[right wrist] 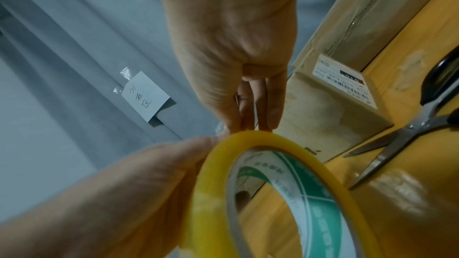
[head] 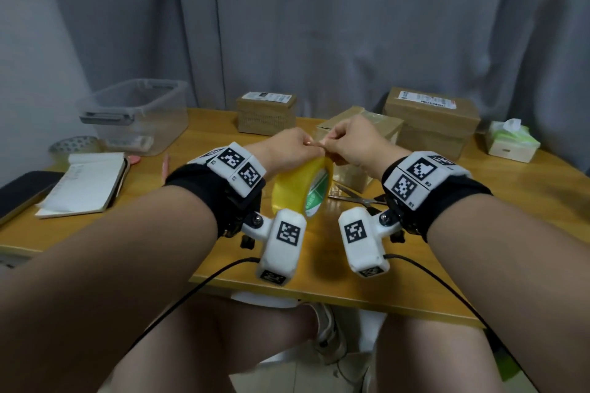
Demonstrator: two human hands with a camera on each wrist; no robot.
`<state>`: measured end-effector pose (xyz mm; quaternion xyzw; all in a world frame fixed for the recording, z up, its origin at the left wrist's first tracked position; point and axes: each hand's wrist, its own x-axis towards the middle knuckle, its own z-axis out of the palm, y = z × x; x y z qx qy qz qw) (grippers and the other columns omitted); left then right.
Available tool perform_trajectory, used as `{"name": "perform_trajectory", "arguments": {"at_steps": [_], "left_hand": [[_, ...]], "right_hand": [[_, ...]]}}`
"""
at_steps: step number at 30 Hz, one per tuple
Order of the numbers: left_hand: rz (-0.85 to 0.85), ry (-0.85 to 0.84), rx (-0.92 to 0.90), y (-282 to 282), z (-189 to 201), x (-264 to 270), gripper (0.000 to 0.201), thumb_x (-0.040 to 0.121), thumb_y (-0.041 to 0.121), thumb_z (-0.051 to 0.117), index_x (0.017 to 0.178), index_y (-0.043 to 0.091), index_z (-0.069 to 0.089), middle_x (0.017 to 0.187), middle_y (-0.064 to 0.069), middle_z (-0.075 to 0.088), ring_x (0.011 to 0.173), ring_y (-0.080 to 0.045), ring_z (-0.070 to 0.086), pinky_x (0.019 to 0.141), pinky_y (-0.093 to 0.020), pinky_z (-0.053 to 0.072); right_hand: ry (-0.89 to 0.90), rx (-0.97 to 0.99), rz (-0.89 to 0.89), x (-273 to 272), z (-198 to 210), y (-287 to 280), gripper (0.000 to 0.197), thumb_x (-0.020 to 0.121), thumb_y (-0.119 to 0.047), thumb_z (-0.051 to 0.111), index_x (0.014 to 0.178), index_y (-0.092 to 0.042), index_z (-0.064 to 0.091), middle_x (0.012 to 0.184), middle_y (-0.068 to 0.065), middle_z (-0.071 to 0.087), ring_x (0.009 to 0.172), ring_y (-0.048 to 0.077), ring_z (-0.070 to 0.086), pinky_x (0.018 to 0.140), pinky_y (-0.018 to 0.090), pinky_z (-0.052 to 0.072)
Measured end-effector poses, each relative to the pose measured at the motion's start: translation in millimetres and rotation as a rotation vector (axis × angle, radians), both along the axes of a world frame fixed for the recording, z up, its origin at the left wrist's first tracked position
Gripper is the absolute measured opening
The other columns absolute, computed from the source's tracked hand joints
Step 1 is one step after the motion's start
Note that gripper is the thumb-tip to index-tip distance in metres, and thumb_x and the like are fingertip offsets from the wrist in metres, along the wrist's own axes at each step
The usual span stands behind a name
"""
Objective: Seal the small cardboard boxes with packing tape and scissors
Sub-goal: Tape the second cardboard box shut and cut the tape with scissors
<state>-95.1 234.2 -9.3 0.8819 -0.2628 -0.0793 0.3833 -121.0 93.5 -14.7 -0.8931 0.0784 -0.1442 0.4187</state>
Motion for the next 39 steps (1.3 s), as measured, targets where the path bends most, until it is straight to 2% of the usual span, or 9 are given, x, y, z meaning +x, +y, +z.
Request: {"name": "perform_trajectory", "arguments": {"at_steps": [4,10,14,16,19,23,26,29,39], "left_hand": [[0.036,0.225,-0.082,0.1,-3.3,-0.3,0.032,0.091,0.037,0.06,0.11,0.012,0.056,0.092,-0.003,0.061,0.078,-0.015,0.059,0.066,-0.025,0.049],[0.064,0.139,-0.235,-3.4,-13.2,3.4,0.035,0.085,0.035,0.068,0.11,0.013,0.057,0.102,-0.011,0.065,0.096,-0.027,0.062,0.086,-0.039,0.052],[0.013,0.093,-0.307,-3.1,-16.3,1.0,0.032,0.088,0.031,0.065,0.111,0.011,0.057,0.095,-0.003,0.058,0.087,-0.017,0.057,0.078,-0.028,0.049],[-0.009,0.072,-0.36,-2.0,-19.0,-1.9,0.025,0.093,0.028,0.059,0.107,0.008,0.058,0.094,-0.006,0.058,0.084,-0.018,0.054,0.073,-0.026,0.047],[0.018,0.05,-0.406,-3.8,-20.7,-2.1,0.021,0.096,0.022,0.054,0.104,0.003,0.06,0.091,-0.01,0.058,0.081,-0.018,0.052,0.067,-0.022,0.045],[0.016,0.038,-0.367,-8.4,-19.6,-0.3,0.019,0.095,0.025,0.056,0.099,0.007,0.061,0.089,-0.008,0.06,0.079,-0.019,0.054,0.068,-0.026,0.047],[0.003,-0.011,-0.329,-11.3,-19.4,-1.6,0.017,0.094,0.025,0.057,0.095,0.008,0.057,0.082,-0.001,0.057,0.073,-0.013,0.052,0.063,-0.021,0.043],[0.0,-0.061,-0.316,-12.4,-19.1,-2.6,0.016,0.093,0.024,0.059,0.092,0.009,0.054,0.078,0.004,0.052,0.068,-0.006,0.046,0.058,-0.015,0.038],[-0.064,-0.04,-0.204,-10.6,-11.8,-4.7,0.019,0.088,0.028,0.065,0.095,0.012,0.058,0.088,-0.002,0.058,0.077,-0.01,0.054,0.065,-0.019,0.045]], "right_hand": [[-0.018,-0.011,-0.046,0.2,-4.9,-2.4,0.026,0.085,-0.016,0.07,0.061,-0.014,0.06,0.066,0.006,0.06,0.073,0.023,0.06,0.082,0.047,0.056],[-0.212,-0.12,-0.028,-7.6,11.7,1.8,0.018,0.085,-0.013,0.071,0.069,-0.01,0.063,0.07,-0.001,0.061,0.068,0.007,0.055,0.069,0.023,0.042],[-0.203,-0.09,-0.035,-10.2,13.2,-7.4,0.02,0.083,-0.013,0.072,0.066,-0.013,0.063,0.066,0.0,0.061,0.071,0.017,0.059,0.075,0.036,0.053],[-0.176,-0.004,-0.028,-11.9,10.4,-10.5,0.007,0.082,-0.011,0.073,0.083,-0.008,0.067,0.065,0.001,0.06,0.067,0.017,0.06,0.074,0.037,0.053],[-0.14,0.116,-0.028,-13.6,13.7,-14.0,0.048,0.078,-0.01,0.078,0.12,-0.01,0.056,0.07,0.002,0.063,0.071,0.016,0.065,0.078,0.032,0.054],[-0.089,0.06,0.009,-21.1,23.2,-13.4,0.013,0.08,-0.011,0.075,0.09,-0.006,0.069,0.067,0.001,0.064,0.068,0.01,0.061,0.073,0.026,0.049],[-0.072,0.08,-0.015,-22.3,21.9,-15.6,0.02,0.085,-0.016,0.072,0.067,-0.009,0.064,0.062,0.001,0.062,0.058,0.006,0.053,0.062,0.02,0.044],[-0.074,0.131,-0.042,-19.8,15.2,-11.0,0.024,0.089,-0.016,0.067,0.068,-0.015,0.056,0.066,-0.001,0.059,0.061,0.008,0.051,0.057,0.02,0.042],[-0.235,0.065,-0.101,-13.1,9.1,-10.4,0.022,0.09,-0.015,0.064,0.072,-0.02,0.052,0.071,0.003,0.061,0.071,0.02,0.061,0.079,0.042,0.055]]}}
